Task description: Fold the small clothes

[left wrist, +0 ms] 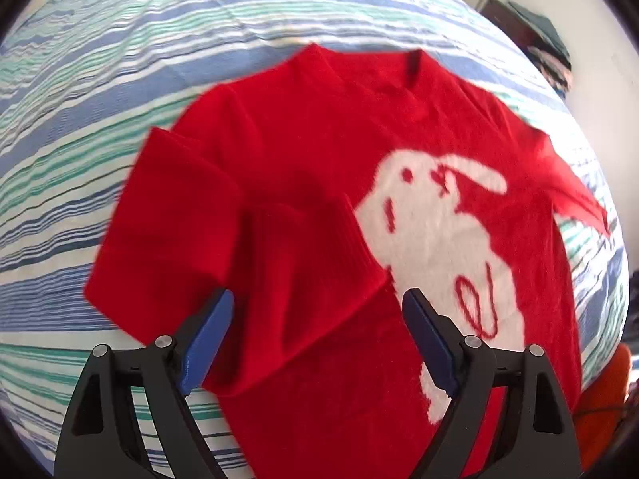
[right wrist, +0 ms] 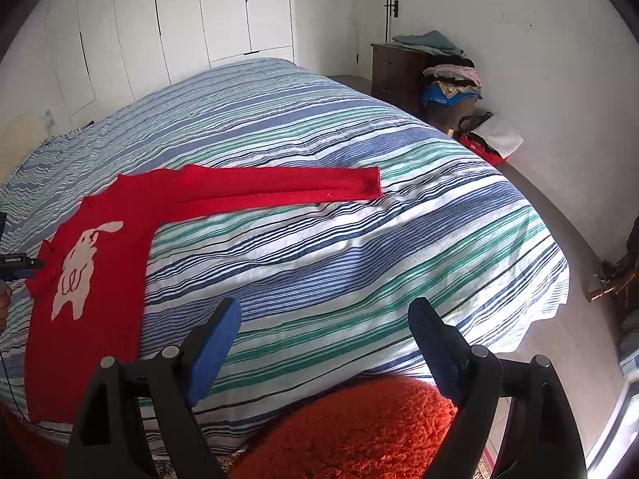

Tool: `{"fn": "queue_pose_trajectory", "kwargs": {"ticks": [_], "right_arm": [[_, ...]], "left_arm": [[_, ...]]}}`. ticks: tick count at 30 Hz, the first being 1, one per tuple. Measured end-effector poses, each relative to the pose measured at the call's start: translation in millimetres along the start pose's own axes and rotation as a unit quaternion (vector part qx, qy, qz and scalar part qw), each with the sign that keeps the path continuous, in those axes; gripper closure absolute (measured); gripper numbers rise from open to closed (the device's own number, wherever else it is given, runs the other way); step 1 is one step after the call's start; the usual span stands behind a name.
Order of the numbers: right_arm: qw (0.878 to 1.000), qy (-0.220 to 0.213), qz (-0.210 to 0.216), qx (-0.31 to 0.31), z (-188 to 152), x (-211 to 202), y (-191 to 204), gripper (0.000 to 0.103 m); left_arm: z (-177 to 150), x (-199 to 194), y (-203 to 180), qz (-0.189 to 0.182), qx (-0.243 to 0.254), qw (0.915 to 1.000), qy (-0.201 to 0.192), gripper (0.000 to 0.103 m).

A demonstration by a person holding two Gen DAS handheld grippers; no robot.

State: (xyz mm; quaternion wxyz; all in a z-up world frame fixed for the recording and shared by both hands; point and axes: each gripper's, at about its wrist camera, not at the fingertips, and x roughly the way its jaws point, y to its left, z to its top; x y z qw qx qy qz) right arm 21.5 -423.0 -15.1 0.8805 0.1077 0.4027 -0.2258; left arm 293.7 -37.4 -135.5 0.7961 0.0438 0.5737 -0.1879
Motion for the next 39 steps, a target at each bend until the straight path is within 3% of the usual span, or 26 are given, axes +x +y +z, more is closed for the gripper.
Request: {"fn": "queue_pose_trajectory", "kwargs": {"ticks": [3,5,7,10,12,14,15,16,19,21,23,25,26,29,31,33,35,36,37,39], "right_arm": [[1.0,0.001,-0.002,-0.001,0,1,1,0.018],[1.0,0.004,-0.003,-0.002,2,2,2,0.018],[1.0,0.005,-0.005,-0.006,2,3,3,0.018],[1.0,0.005,-0.011,-0.011,3,4,5,0.018],[1.0,0.007,-0.012,-0.011,4,5,6,0.018],[1.0,0.01,-0.011,-0.012,4,7,8,0.018],[1.0,0.012,-0.012,-0.013,3,8,8,0.018],[1.0,0.013,-0.012,-0.015,3,8,9,0.018],[1.0,0.012,-0.013,-0.019,3,8,10,0.018],[1.0,0.011,-0.013,-0.017,2,7,9,0.018],[1.0,0.013,-0.012,-0.015,3,8,8,0.018],[1.0,0.017,-0.012,-0.013,3,9,7,0.018],[1.0,0.019,-0.012,-0.013,3,10,6,0.018],[1.0,0.022,-0.012,-0.014,3,12,7,0.018],[1.0,0.023,-0.013,-0.017,3,12,8,0.018],[1.0,0.021,-0.014,-0.018,3,11,8,0.018],[1.0,0.019,-0.014,-0.017,3,10,7,0.018],[1.0,0.019,-0.014,-0.016,3,10,7,0.018],[1.0,0.018,-0.014,-0.014,3,10,6,0.018],[1.0,0.017,-0.014,-0.011,3,9,5,0.018]], "left_arm": [[-16,-10,-13,-0.038,0.036,0.9986,0.002,0.028],[-37,-31,-34,-0.099,0.102,0.9899,-0.002,0.029],[-69,-57,-65,-0.14,0.196,0.9705,0.003,0.029],[-113,-76,-96,-0.145,0.307,0.9404,0.024,0.029],[-130,-84,-99,-0.132,0.336,0.9322,0.029,0.029],[-123,-78,-97,-0.114,0.324,0.9389,0.021,0.029],[-115,-76,-88,-0.106,0.306,0.9462,0.015,0.029],[-102,-74,-72,-0.095,0.266,0.9594,0.006,0.029],[-67,-69,-33,-0.084,0.154,0.9844,-0.016,0.029],[-53,-69,-17,-0.072,0.114,0.9905,-0.027,0.029],[-50,-67,-28,-0.04,0.134,0.9892,-0.045,0.028],[-56,-60,-54,0.005,0.206,0.9771,-0.052,0.027],[-64,-52,-74,0.035,0.261,0.9634,-0.049,0.027],[-80,-24,-105,0.084,0.359,0.9292,-0.03,0.026],[-81,-9,-109,0.099,0.375,0.9217,-0.013,0.022],[-74,7,-106,0.121,0.361,0.9247,-0.001,0.02],[-58,16,-91,0.12,0.309,0.9433,0.011,0.03],[-47,14,-76,0.108,0.262,0.959,0.015,0.069],[-39,9,-61,0.102,0.223,0.9693,0.019,0.095],[-29,-12,-32,0.097,0.164,0.9817,-0.012,0.098]]}}
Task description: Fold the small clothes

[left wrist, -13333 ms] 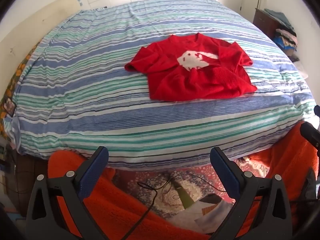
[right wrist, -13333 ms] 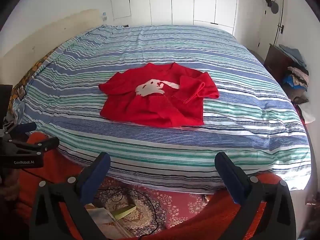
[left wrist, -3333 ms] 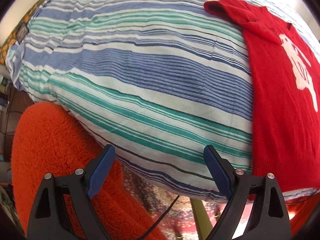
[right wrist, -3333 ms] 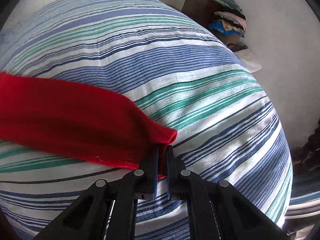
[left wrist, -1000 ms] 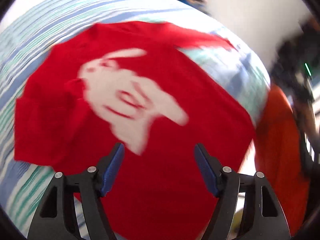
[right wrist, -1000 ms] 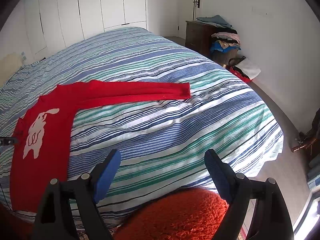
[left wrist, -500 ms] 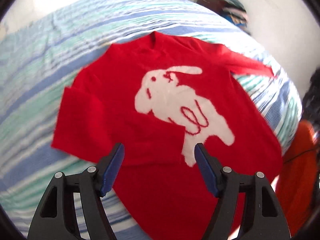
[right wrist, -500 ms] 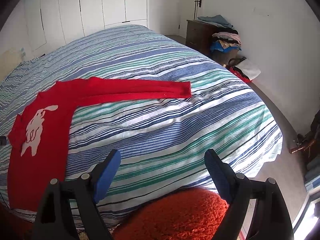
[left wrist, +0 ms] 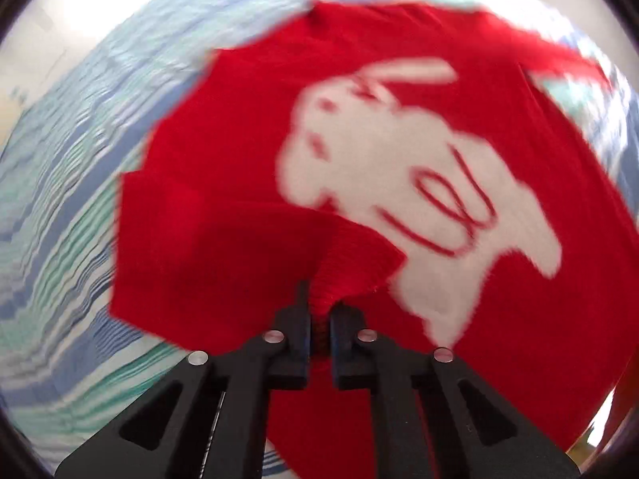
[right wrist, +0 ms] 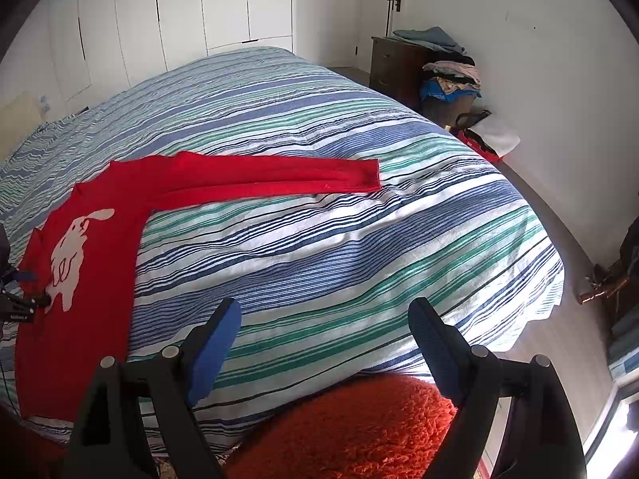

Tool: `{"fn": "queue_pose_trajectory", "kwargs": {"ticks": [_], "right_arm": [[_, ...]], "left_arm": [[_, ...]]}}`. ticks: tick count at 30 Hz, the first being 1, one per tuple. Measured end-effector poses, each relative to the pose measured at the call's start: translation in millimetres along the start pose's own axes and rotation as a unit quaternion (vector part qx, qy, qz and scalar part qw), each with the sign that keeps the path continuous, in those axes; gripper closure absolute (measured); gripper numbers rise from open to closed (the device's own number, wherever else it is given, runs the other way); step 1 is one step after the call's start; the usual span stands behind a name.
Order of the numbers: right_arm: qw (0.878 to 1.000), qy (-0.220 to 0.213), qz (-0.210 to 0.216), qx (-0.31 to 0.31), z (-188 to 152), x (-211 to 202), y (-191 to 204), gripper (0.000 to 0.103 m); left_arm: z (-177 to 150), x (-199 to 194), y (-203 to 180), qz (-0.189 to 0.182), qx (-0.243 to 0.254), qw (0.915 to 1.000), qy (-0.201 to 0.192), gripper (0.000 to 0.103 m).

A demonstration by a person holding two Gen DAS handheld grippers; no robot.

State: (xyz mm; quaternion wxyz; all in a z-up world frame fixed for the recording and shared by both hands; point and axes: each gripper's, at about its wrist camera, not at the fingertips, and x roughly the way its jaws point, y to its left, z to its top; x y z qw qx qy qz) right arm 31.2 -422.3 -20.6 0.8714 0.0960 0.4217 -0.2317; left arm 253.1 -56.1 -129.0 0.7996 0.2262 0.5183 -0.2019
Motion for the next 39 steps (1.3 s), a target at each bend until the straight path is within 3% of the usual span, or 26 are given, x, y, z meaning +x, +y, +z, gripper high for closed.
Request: {"fn": "queue_pose_trajectory", "kwargs": {"ticks": [2,5,6,7,9,13,15,20,27,29,32,33,34,35,36,38,39], "right_arm": [[1.0,0.0,0.0,0.002,0,0,-1,0.018],[1.0,0.0,0.0,0.001,0,0,-1,0.018],[1.0,-0.001,-0.001,0.0,1,0,-1,0.018],[1.0,-0.001,-0.003,-0.001,1,0,0,0.018],[1.0,0.0,-0.005,-0.003,1,1,1,0.018],[1.0,0.006,-0.01,-0.008,1,3,4,0.018],[1.0,0.009,-0.014,-0.013,1,5,7,0.018],[0.999,0.021,-0.03,-0.029,2,10,17,0.018],[0.997,0.034,-0.048,-0.058,3,18,29,0.018],[0.996,0.042,-0.046,-0.064,3,22,31,0.018],[0.995,0.067,-0.014,-0.068,5,31,29,0.018],[0.994,0.082,0.013,-0.064,8,35,27,0.018],[0.993,0.093,0.04,-0.059,13,37,22,0.019],[0.992,0.095,0.057,-0.058,22,38,19,0.019],[0.992,0.09,0.063,-0.066,34,36,16,0.019],[0.991,0.063,0.072,-0.093,69,26,17,0.019],[0.989,0.047,0.082,-0.11,90,21,20,0.018]], "left_arm": [[-3,-19,36,0.005,-0.058,0.9981,-0.022,0.098],[-22,-54,117,0.024,-0.185,0.9806,-0.06,0.098],[-35,-64,157,0.042,-0.246,0.966,-0.067,0.098],[-44,-68,177,0.055,-0.276,0.9572,-0.067,0.098],[-75,-73,233,0.114,-0.348,0.9291,-0.054,0.098],[-129,-54,297,0.176,-0.443,0.8794,-0.005,0.098],[-145,-43,308,0.183,-0.461,0.8683,0.011,0.098],[-147,-23,303,0.199,-0.449,0.8704,0.027,0.098],[-181,-1,306,0.221,-0.462,0.8557,0.077,0.098],[-189,13,308,0.211,-0.467,0.8533,0.093,0.098],[-182,19,298,0.206,-0.435,0.8704,0.104,0.093],[-178,13,292,0.206,-0.42,0.8773,0.109,0.085],[-176,7,289,0.209,-0.41,0.8801,0.116,0.061],[-175,-5,283,0.221,-0.398,0.8826,0.116,0.048],[-172,-19,278,0.233,-0.388,0.8862,0.1,0.034],[-157,-55,262,0.242,-0.349,0.9043,0.043,0.032],[-138,-71,253,0.22,-0.323,0.9205,0.013,0.032]]}}
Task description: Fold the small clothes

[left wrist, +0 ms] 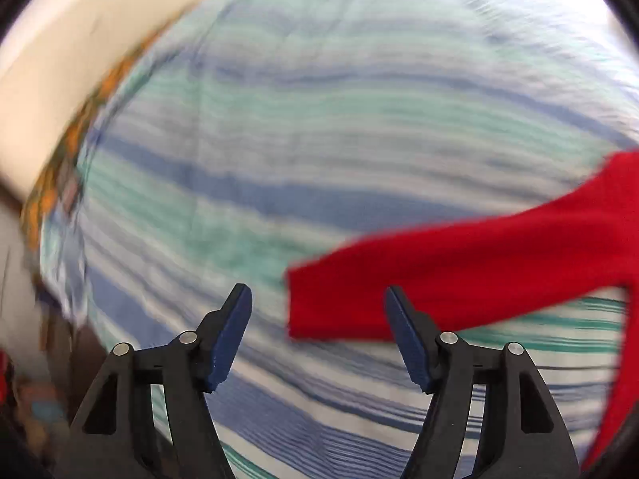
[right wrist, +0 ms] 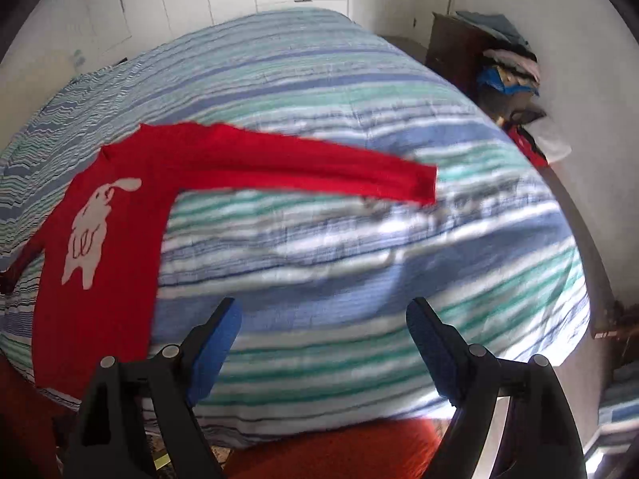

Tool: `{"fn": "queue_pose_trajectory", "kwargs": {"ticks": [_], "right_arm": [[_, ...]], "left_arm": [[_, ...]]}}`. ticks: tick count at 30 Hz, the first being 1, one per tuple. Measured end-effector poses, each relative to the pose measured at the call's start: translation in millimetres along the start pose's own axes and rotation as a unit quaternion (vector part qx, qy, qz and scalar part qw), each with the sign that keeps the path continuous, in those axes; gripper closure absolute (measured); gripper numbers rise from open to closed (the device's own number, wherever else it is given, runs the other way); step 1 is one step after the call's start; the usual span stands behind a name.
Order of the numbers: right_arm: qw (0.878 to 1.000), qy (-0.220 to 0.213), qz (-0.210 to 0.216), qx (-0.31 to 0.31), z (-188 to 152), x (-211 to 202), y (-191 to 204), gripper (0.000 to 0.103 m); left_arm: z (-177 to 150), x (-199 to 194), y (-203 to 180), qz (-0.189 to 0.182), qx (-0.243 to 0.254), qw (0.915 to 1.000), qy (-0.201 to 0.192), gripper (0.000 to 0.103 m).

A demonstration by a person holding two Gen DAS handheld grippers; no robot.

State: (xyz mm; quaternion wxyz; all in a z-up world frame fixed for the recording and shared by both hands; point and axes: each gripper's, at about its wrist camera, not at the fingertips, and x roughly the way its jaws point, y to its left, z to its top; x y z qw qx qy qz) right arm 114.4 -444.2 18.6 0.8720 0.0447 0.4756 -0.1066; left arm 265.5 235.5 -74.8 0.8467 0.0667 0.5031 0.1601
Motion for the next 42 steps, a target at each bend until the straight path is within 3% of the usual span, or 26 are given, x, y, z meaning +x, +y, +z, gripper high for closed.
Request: {"fn": "queue_pose_trajectory", "kwargs": {"ticks": [1,2,3,4,6,8,12,17,22,26,27,28,29,30,31,32,33,36,39,42], "right_arm": [[1.0,-0.015,0.009,-0.023,23,-5,2,0.018],[0.998,-0.028,0.02,-0.047,47,-6,7,0.018],[0.996,-0.034,0.033,-0.069,71,-4,13,0.017],[0.994,-0.032,0.056,-0.088,95,3,21,0.013],[0.987,-0.014,0.107,-0.123,141,29,42,0.012],[0.979,0.009,0.134,-0.153,175,65,67,0.012],[0.967,0.05,0.189,-0.164,218,149,116,0.012],[0.949,0.103,0.221,-0.202,235,244,181,0.012],[0.939,0.127,0.232,-0.218,247,298,214,0.015],[0.928,0.152,0.248,-0.235,249,321,228,0.017],[0.925,0.156,0.25,-0.24,248,324,231,0.019],[0.921,0.161,0.258,-0.243,247,326,233,0.027],[0.917,0.167,0.266,-0.245,246,327,235,0.033],[0.914,0.172,0.269,-0.25,243,328,238,0.055],[0.913,0.172,0.261,-0.262,241,327,241,0.09],[0.913,0.168,0.252,-0.273,239,325,243,0.096],[0.914,0.161,0.244,-0.28,237,320,245,0.096],[0.927,0.116,0.184,-0.307,235,303,250,0.098],[0.936,0.066,0.117,-0.325,232,291,255,0.099],[0.936,0.031,0.064,-0.343,230,293,268,0.099]], "left_arm": [[10,-13,-10,-0.035,0.013,0.9992,-0.013,0.031],[26,-27,-27,-0.095,0.031,0.9947,-0.025,0.03],[35,-33,-38,-0.129,0.042,0.9904,-0.028,0.024],[51,-40,-61,-0.18,0.061,0.9814,-0.03,0.013],[74,-40,-104,-0.234,0.093,0.967,-0.035,0.008],[98,-21,-161,-0.238,0.129,0.9623,-0.027,0.008],[126,17,-236,-0.246,0.171,0.9539,0.003,0.015],[148,41,-279,-0.271,0.229,0.9349,0.009,0.015],[147,54,-305,-0.274,0.289,0.9167,0.022,0.017],[134,54,-319,-0.303,0.335,0.8909,0.047,0.02],[129,53,-322,-0.305,0.347,0.8856,0.049,0.029],[124,54,-327,-0.297,0.361,0.8825,0.053,0.049],[120,56,-329,-0.289,0.365,0.8828,0.059,0.065],[118,58,-331,-0.282,0.361,0.8862,0.069,0.097],[119,59,-330,-0.278,0.351,0.8914,0.07,0.097],[120,55,-328,-0.27,0.341,0.899,0.051,0.098],[121,47,-325,-0.245,0.329,0.9117,0.016,0.099],[125,35,-315,-0.202,0.286,0.936,-0.036,0.1],[133,37,-312,-0.187,0.252,0.9485,-0.046,0.1],[135,40,-313,-0.167,0.239,0.9547,-0.06,0.1]]}}
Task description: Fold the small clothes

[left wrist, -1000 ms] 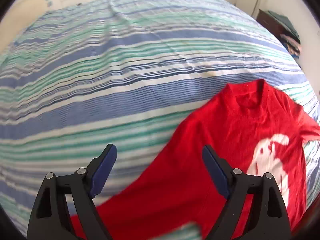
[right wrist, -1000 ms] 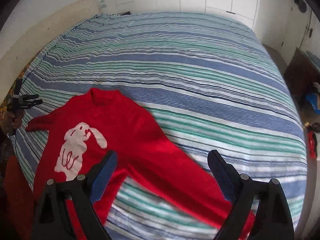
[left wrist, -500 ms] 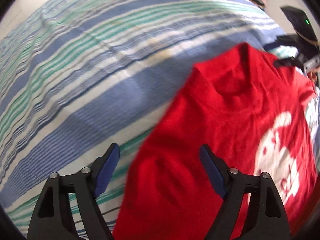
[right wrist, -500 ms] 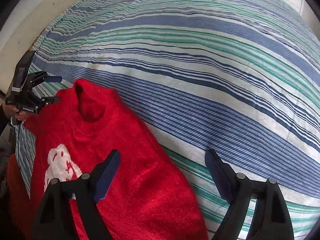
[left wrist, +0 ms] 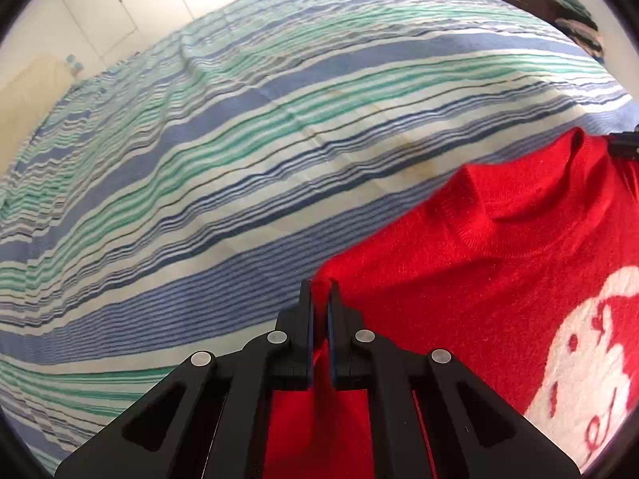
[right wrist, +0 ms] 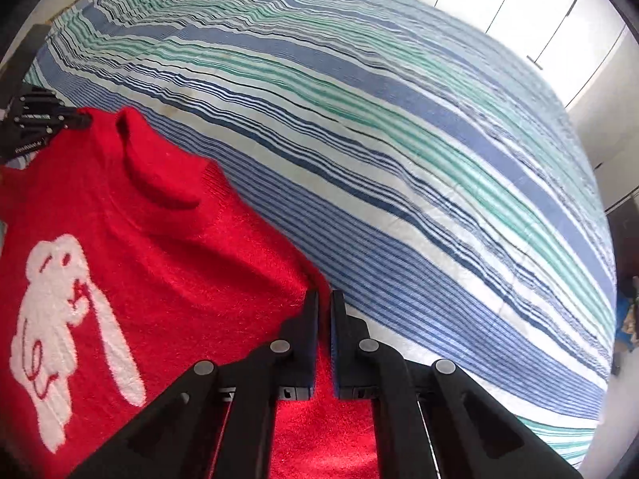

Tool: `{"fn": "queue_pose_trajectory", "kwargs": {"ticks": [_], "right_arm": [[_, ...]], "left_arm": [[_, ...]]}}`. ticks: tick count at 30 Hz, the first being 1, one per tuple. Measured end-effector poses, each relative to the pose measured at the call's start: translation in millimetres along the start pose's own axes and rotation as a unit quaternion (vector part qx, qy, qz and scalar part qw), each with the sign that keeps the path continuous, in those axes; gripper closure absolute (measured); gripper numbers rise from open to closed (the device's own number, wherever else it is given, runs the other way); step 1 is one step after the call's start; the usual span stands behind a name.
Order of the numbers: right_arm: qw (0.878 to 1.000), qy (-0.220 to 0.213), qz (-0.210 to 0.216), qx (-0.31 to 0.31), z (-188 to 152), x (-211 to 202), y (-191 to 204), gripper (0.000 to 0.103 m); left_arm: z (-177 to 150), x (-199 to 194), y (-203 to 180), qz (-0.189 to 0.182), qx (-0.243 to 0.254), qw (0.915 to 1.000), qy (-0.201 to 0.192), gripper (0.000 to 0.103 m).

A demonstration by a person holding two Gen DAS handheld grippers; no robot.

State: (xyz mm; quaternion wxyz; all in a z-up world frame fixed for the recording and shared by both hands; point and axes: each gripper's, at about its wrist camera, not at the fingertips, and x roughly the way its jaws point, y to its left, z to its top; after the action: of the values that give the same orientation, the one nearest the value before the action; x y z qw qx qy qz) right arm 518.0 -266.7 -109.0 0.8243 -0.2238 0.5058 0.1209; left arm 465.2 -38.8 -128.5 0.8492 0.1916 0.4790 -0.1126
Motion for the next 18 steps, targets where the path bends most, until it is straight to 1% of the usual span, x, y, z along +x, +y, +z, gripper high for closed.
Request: {"fn": "queue_pose_trajectory", "kwargs": {"ticks": [2,4,7,9,10,12,13,14,15,16,17,18], "right_arm": [[0.999,-0.016,-0.033,-0.004,3,0,3,0.099],[0.998,-0.031,-0.057,-0.001,9,1,2,0.099],[0.997,-0.031,-0.073,0.012,17,12,-6,0.099],[0.996,-0.023,-0.08,0.016,20,25,-5,0.099],[0.996,-0.018,-0.083,0.015,20,29,-2,0.099],[0.997,-0.003,-0.076,0.018,17,41,-1,0.099],[0.997,0.003,-0.067,0.025,16,45,-2,0.098],[0.998,0.001,-0.054,0.038,16,44,-5,0.096],[0.998,-0.005,-0.041,0.056,15,41,-11,0.083],[0.996,-0.009,-0.033,0.077,13,34,-20,0.057],[0.995,-0.015,-0.024,0.101,10,25,-31,0.041],[0.992,-0.027,-0.017,0.121,6,13,-39,0.031]], "left_arm": [[4,2,3,0.012,-0.01,0.9998,-0.01,0.1],[10,9,7,0.022,-0.023,0.9994,-0.015,0.1],[16,30,10,0.025,-0.042,0.9988,-0.003,0.1],[14,43,4,0.03,-0.04,0.9987,0.01,0.099],[13,51,0,0.032,-0.034,0.9987,0.021,0.096],[11,53,-2,0.038,-0.033,0.9984,0.026,0.085],[12,50,2,0.039,-0.04,0.998,0.029,0.064],[12,45,7,0.04,-0.05,0.9974,0.032,0.049],[12,33,18,0.04,-0.068,0.9966,0.024,0.028],[10,21,27,0.037,-0.078,0.9962,0.011,0.025],[7,7,35,0.033,-0.087,0.9957,-0.001,0.025],[4,-6,43,0.035,-0.092,0.9951,-0.009,0.026]]}}
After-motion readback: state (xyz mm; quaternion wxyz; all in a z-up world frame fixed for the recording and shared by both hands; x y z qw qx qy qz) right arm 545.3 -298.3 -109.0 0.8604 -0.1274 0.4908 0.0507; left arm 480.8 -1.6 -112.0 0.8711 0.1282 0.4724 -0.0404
